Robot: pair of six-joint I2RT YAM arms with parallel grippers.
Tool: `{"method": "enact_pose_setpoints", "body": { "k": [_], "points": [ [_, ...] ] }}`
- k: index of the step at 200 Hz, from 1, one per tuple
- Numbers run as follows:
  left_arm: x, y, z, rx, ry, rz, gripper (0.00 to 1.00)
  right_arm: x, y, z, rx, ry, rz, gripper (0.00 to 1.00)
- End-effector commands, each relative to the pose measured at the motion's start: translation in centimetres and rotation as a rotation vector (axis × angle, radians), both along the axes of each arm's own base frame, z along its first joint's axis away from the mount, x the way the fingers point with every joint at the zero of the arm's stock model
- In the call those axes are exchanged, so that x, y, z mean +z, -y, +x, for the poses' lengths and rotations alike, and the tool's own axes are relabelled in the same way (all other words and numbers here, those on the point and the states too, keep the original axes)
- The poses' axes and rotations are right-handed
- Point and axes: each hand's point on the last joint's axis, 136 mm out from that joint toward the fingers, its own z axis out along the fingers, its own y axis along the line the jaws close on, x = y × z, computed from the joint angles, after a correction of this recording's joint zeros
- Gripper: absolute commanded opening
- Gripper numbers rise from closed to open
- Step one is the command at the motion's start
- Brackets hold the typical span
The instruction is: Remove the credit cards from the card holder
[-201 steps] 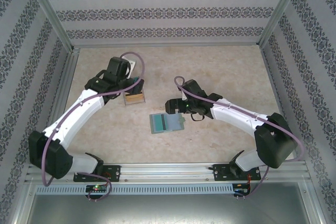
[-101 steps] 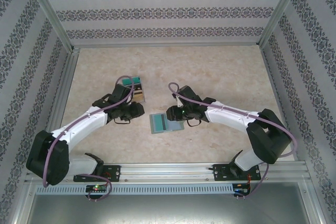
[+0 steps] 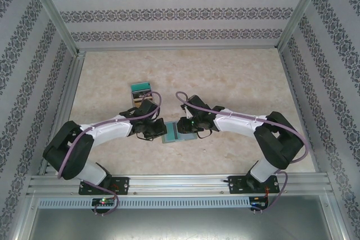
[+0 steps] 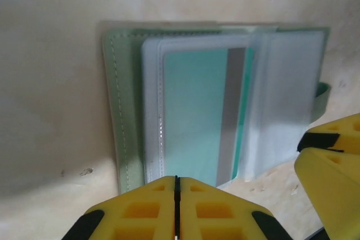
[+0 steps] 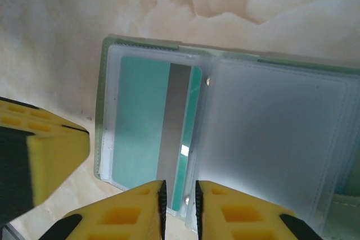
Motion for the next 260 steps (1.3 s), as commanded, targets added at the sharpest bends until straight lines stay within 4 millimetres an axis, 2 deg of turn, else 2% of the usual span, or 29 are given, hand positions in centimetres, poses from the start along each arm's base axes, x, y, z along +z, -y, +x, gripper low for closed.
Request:
{"method": "enact_pose_setpoints", "body": {
  "k": [1, 82, 145, 160, 185, 207, 227, 260],
  "points": [
    [0.2, 1.1, 0.8, -0.001, 0.018, -0.017, 0.1, 0.1, -1.1, 0.0, 0.012, -0.019, 0.018, 0.25],
    [-2.8, 0.4, -1.0, -0.021, -0.076, 0.072, 0.1, -1.4, -1.6, -0.1, 0.017, -0.08, -0.003, 0.26],
    [-3.2, 0.2, -1.2, -0.02, -0.09, 0.091, 0.09, -2.1, -0.7, 0.1, -0.019, -0.101, -0.026, 0.28],
    [-3.2, 0.2, -1.2, -0.021, -0.094, 0.092, 0.08, -2.1, -0.8, 0.0, -0.016, -0.111, -0.002, 0.21],
    [-3.2, 0.3, -1.1, -0.021, -0.095, 0.092, 0.08, -2.1, -0.9, 0.0, -0.016, -0.12, 0.019, 0.19],
    [-3.3, 0.3, -1.2, -0.022, -0.1, 0.093, 0.08, -2.3, -0.8, 0.1, -0.023, -0.13, 0.033, 0.13],
    [-3.2, 0.3, -1.2, -0.024, -0.1, 0.094, 0.07, -2.4, -0.7, 0.1, -0.026, -0.134, 0.036, 0.0],
    [-3.5, 0.0, -1.5, -0.018, -0.113, 0.107, 0.03, -2.5, 0.1, 0.3, -0.049, -0.131, 0.031, 0.0]
  ]
}}
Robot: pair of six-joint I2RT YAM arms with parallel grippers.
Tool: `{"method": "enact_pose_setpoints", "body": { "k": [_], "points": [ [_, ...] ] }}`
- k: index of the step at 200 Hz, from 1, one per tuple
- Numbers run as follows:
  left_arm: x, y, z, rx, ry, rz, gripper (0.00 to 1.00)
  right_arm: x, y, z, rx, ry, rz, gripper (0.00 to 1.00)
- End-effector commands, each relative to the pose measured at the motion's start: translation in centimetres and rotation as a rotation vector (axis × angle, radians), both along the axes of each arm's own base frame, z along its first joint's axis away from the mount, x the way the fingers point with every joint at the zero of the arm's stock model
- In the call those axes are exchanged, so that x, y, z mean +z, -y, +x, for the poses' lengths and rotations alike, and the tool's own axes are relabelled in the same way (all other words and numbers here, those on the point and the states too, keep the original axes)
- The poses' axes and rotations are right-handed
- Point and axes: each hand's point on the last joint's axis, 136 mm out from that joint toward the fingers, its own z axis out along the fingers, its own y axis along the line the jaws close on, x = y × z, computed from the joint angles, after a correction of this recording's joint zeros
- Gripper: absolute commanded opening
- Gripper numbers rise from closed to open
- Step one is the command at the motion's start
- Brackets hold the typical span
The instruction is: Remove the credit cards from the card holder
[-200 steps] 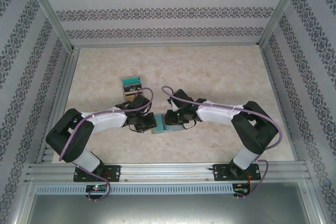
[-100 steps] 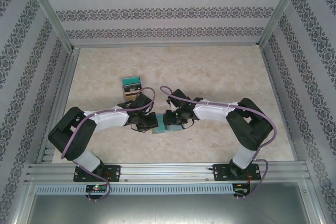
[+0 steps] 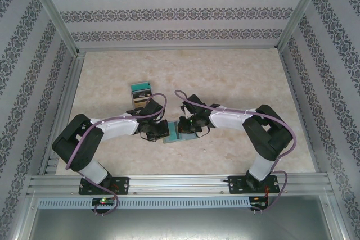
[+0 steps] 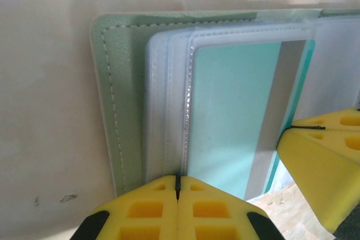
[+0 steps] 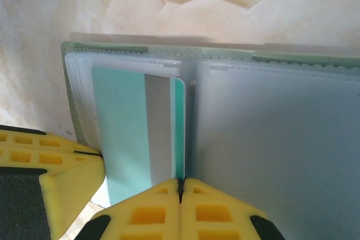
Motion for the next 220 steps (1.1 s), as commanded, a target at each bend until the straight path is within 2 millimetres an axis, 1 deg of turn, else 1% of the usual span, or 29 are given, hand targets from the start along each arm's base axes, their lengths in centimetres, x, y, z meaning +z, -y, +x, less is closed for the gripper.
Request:
{"method": "enact_pose_setpoints", "body": {
  "k": [1, 12, 36, 98, 114, 130, 180, 196, 208, 213, 220],
  "points": [
    [-1.8, -1.0, -1.4, 0.001, -0.062, 0.076, 0.03, -0.1, 0.6, 0.0, -0.014, -0.004, 0.008, 0.0],
    [-2.0, -1.3, -1.5, 0.006, -0.066, 0.086, 0.0, 0.0, 1.0, 0.1, -0.021, -0.006, 0.013, 0.0],
    [-2.2, -1.5, -1.8, 0.012, -0.075, 0.092, 0.0, 0.2, 1.5, 0.2, -0.032, -0.003, 0.017, 0.0],
    [-2.2, -1.7, -2.0, 0.01, -0.078, 0.1, 0.0, 0.4, 1.8, 0.2, -0.023, -0.014, 0.025, 0.0],
    [-2.2, -1.8, -2.1, 0.012, -0.077, 0.1, 0.0, 0.2, 2.6, 0.3, -0.035, -0.012, 0.005, 0.0],
    [-2.1, -1.8, -2.1, 0.012, -0.075, 0.097, 0.0, 0.3, 3.0, 0.6, -0.053, -0.014, 0.021, 0.0],
    [-1.8, -1.7, -2.0, 0.007, -0.067, 0.095, 0.0, -0.1, 2.7, 0.5, -0.042, -0.023, 0.019, 0.0],
    [-1.5, -1.7, -1.8, 0.003, -0.059, 0.094, 0.0, -0.1, 2.7, 0.6, -0.039, -0.023, 0.018, 0.0],
    [-0.9, -1.6, -1.6, -0.001, -0.046, 0.092, 0.0, 0.0, 2.6, 0.6, -0.036, -0.023, 0.021, 0.0],
    [-0.5, -1.5, -1.4, -0.005, -0.037, 0.09, 0.02, 0.0, 2.5, 0.6, -0.036, -0.024, 0.022, 0.0],
    [0.1, -1.4, -1.2, -0.007, -0.023, 0.087, 0.08, 0.0, 2.5, 0.6, -0.034, -0.023, 0.023, 0.0]
  ]
}}
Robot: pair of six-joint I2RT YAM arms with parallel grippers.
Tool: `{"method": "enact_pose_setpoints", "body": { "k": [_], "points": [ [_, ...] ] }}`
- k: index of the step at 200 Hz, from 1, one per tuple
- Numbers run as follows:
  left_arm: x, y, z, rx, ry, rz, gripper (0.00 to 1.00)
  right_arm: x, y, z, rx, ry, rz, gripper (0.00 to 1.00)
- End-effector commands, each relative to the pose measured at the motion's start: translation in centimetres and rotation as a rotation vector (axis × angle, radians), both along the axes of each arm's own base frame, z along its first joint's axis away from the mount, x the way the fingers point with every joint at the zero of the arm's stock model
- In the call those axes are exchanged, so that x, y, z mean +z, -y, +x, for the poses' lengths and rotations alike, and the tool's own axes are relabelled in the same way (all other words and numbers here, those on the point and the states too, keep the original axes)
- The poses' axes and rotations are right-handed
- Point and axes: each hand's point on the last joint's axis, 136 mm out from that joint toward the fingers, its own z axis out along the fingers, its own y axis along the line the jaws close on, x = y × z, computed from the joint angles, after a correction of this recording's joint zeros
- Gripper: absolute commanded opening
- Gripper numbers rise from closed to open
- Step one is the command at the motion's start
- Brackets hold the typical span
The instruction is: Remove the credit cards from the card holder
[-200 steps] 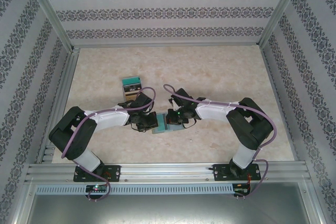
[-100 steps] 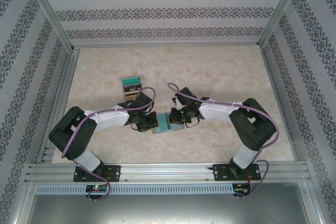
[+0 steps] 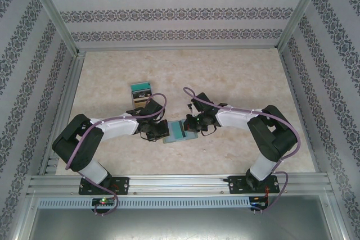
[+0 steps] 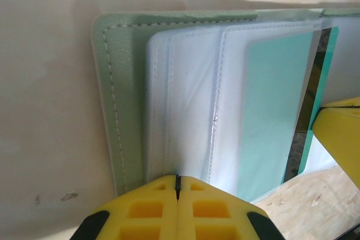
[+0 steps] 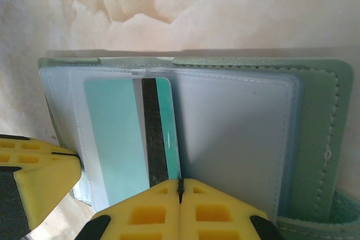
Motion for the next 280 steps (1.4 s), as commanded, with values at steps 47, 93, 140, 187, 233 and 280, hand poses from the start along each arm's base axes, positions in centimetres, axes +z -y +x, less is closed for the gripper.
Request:
{"method": "enact_pose_setpoints", "body": {
  "k": [47, 93, 140, 187, 233, 280],
  "points": [
    [4.2, 0.9, 1.5, -0.026, 0.102, -0.013, 0.16, 0.0, -0.5, -0.4, 0.036, 0.001, 0.007, 0.0],
    [2.2, 3.4, 2.2, -0.056, 0.06, -0.062, 0.08, -0.2, -0.8, -0.4, 0.036, -0.005, 0.017, 0.0],
    [-0.9, 2.1, 0.5, -0.06, -0.041, 0.027, 0.03, -0.1, -1.1, -0.4, 0.043, -0.008, 0.033, 0.23],
    [-1.6, 1.8, 0.1, -0.066, -0.067, 0.045, 0.01, -0.5, -1.3, -0.3, 0.039, -0.027, 0.058, 0.21],
    [-1.6, 1.5, -0.1, -0.07, -0.066, 0.06, 0.0, -0.4, -0.1, -0.2, 0.016, -0.016, 0.052, 0.07],
    [-1.7, 0.9, -0.5, -0.074, -0.067, 0.072, 0.0, -0.4, 2.1, 0.1, -0.02, -0.005, 0.056, 0.02]
  ]
}}
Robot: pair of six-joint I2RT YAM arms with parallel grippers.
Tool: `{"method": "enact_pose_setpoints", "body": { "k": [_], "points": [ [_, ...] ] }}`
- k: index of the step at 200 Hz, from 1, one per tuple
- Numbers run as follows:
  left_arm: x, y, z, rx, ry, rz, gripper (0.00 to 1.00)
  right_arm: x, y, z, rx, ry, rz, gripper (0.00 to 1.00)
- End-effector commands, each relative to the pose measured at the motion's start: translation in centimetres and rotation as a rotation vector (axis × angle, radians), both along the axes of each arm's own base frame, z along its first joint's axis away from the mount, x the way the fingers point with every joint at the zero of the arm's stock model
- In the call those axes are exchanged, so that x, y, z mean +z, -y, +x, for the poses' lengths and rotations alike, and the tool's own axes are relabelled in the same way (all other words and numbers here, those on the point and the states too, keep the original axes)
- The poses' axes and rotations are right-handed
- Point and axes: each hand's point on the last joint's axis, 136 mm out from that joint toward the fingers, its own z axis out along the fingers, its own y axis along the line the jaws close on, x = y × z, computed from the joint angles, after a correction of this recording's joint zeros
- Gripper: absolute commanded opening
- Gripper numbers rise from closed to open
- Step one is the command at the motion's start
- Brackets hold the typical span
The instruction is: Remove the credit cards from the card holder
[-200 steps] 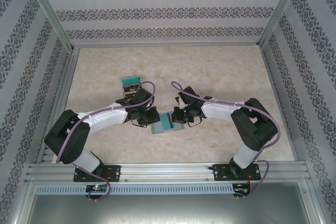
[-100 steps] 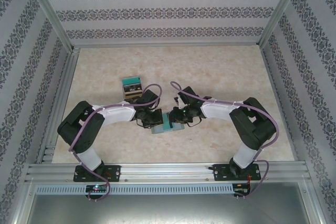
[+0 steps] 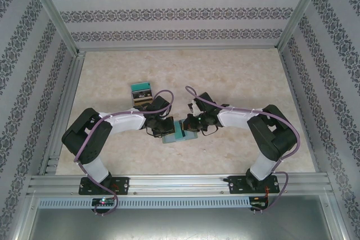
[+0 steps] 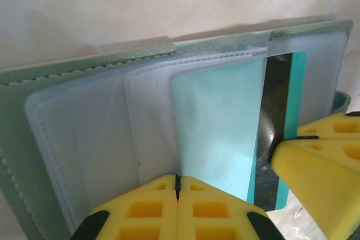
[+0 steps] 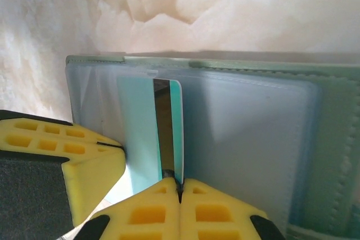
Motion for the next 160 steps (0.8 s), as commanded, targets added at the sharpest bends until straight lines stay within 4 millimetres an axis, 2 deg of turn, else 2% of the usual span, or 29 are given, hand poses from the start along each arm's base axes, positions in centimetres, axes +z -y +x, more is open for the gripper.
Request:
{"method": "enact_pose_setpoints", "body": {
  "k": [1, 35, 55, 80, 112, 136, 155, 156, 160],
  "points": [
    [-1.8, -1.6, -2.1, -0.024, -0.064, 0.084, 0.0, -0.6, 2.2, 0.0, -0.029, 0.008, -0.041, 0.02],
    [-1.5, -1.5, -2.1, -0.026, -0.056, 0.077, 0.0, 0.5, 3.6, 0.3, -0.052, 0.037, -0.025, 0.02],
    [-0.9, -1.2, -1.8, -0.028, -0.038, 0.061, 0.04, 2.1, 4.3, 0.6, -0.066, 0.076, 0.007, 0.03],
    [1.2, -0.6, -0.9, -0.033, 0.02, 0.025, 0.1, 4.5, 4.7, 1.0, -0.06, 0.14, 0.025, 0.04],
    [5.7, -0.4, 0.6, -0.021, 0.122, -0.001, 0.15, 8.0, 4.7, 1.6, -0.032, 0.229, 0.036, 0.06],
    [9.6, -2.0, 1.6, 0.02, 0.217, 0.017, 0.35, 10.5, 4.3, 2.8, 0.009, 0.311, 0.029, 0.07],
    [12.7, -4.5, 1.9, 0.095, 0.293, 0.042, 0.76, 12.1, 3.6, 4.0, 0.066, 0.385, -0.017, 0.07],
    [12.8, -4.6, 1.9, 0.1, 0.297, 0.044, 0.76, 12.1, 3.5, 4.0, 0.07, 0.391, -0.021, 0.06],
    [13.4, -5.3, 1.9, 0.121, 0.312, 0.054, 0.87, 12.4, 3.4, 4.3, 0.084, 0.408, -0.035, 0.06]
  ]
}}
